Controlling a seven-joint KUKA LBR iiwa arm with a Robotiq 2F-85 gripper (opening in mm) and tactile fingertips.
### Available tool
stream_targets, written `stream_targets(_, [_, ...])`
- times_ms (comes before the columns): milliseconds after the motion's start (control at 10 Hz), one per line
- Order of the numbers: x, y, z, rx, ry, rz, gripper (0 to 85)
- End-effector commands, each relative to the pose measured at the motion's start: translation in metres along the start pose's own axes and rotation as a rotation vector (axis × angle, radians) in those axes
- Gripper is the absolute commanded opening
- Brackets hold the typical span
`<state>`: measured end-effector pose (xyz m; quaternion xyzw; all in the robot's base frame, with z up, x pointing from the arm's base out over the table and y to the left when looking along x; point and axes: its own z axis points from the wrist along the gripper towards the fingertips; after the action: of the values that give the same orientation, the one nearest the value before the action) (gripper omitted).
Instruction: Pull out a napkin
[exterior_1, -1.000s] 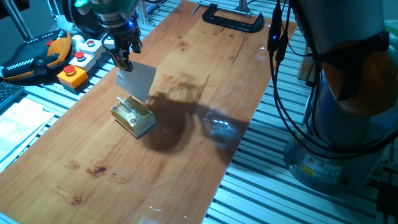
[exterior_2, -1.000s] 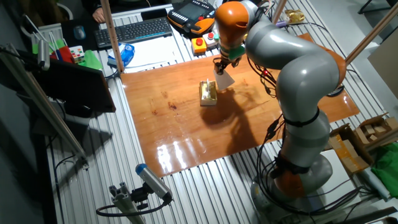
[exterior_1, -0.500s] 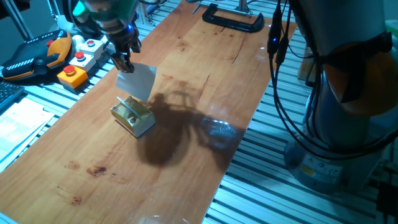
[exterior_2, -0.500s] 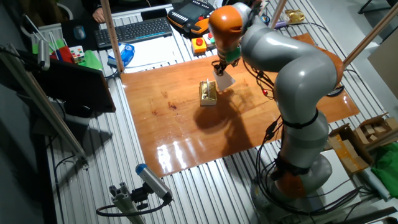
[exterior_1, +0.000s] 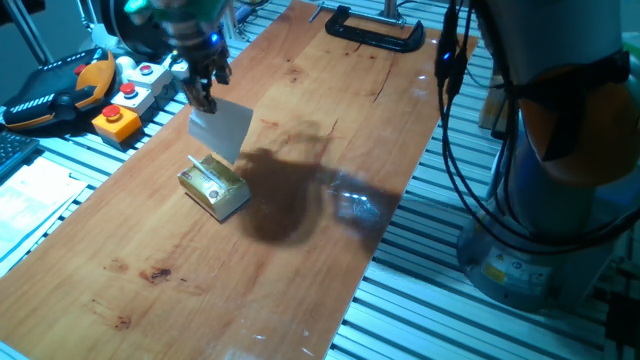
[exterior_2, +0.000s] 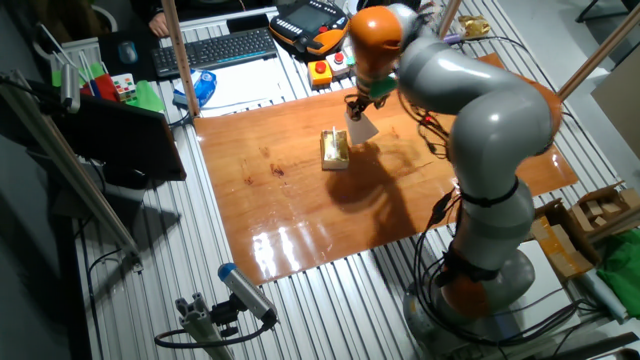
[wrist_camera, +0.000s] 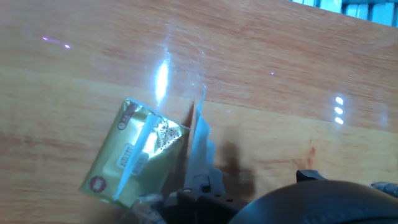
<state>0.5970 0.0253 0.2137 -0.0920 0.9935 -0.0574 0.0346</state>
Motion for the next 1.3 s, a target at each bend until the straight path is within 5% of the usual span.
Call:
stream_targets(0, [0.003,0.000,-0.010,-0.007,-0.002,0.010,72.7])
stream_targets(200, [0.005,0.003,-0.014,-0.029,0.011,0.015,72.7])
stream_targets(700, [0.005,0.000,-0.010,-0.020,0.025,0.063,73.3])
stream_targets(900, [0.004,0.002,-0.010,-0.047,0.033,0.081,73.0])
stream_targets(1200, [-0.007,0.010,-0.011,0.019,0.003,0.073,73.3])
